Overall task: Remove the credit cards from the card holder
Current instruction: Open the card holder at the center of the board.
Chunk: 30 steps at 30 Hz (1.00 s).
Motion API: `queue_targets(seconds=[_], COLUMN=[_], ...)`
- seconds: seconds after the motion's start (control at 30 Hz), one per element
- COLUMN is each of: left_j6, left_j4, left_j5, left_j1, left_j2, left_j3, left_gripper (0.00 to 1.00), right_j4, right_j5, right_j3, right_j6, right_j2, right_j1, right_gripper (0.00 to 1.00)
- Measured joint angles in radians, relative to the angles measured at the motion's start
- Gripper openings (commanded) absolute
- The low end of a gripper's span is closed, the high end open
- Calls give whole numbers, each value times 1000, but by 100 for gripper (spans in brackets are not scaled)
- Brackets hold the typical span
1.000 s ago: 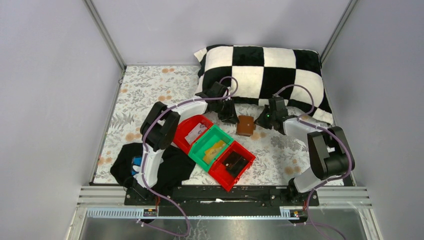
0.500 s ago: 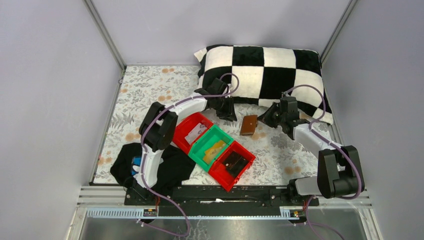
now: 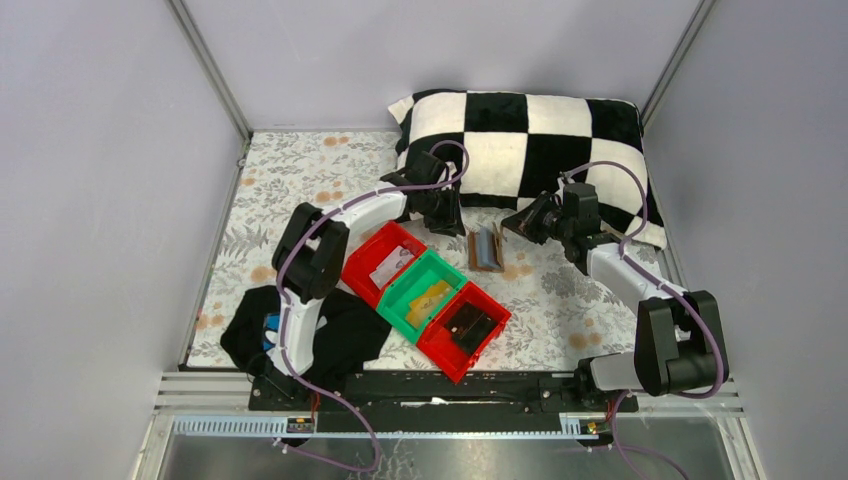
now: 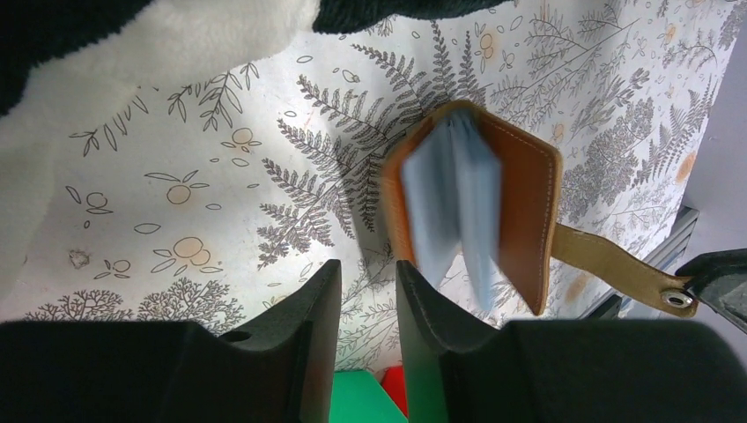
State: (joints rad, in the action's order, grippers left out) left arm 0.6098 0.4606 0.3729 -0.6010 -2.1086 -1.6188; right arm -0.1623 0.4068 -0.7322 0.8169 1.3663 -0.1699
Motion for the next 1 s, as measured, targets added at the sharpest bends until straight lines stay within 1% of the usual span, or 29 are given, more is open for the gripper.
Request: queue_targets(seconds=[0.2,0.4,0.5,0.57,0.63,0.73,0.9,1.0], left_j6=[-4,-3,-3,-3,-5,-12,-16,-16], left_j4=[10,9,10,9,10,24,32,48], left_j5=[-1,13,22,35,53,79,100,103], left_j1=[2,5,-2,-11,-21,-35,-56,-65], left_j2=[21,46,46,45,45,24,-22,-39], left_j3=[0,-2,-2,-2,-3,-31,-60,-62], left_gripper=[36,36,36,39,41,43,43,43], right_j4=[-16,-11,-11,0,28,82,198,259], right_j5=[21,-6,-23,-36,-63,-122,-254,-337], right_j3=[-7,-2,37,79,106,128,143,143], right_j6=[22,18,18,13,-4,-41,-105,-125], right_j2=[7,7,-10,-38,-63,-89,-100,-71], right_j1=[0,5,26,65,105,146,160,160], right_gripper=[0,0,0,0,0,0,0,0])
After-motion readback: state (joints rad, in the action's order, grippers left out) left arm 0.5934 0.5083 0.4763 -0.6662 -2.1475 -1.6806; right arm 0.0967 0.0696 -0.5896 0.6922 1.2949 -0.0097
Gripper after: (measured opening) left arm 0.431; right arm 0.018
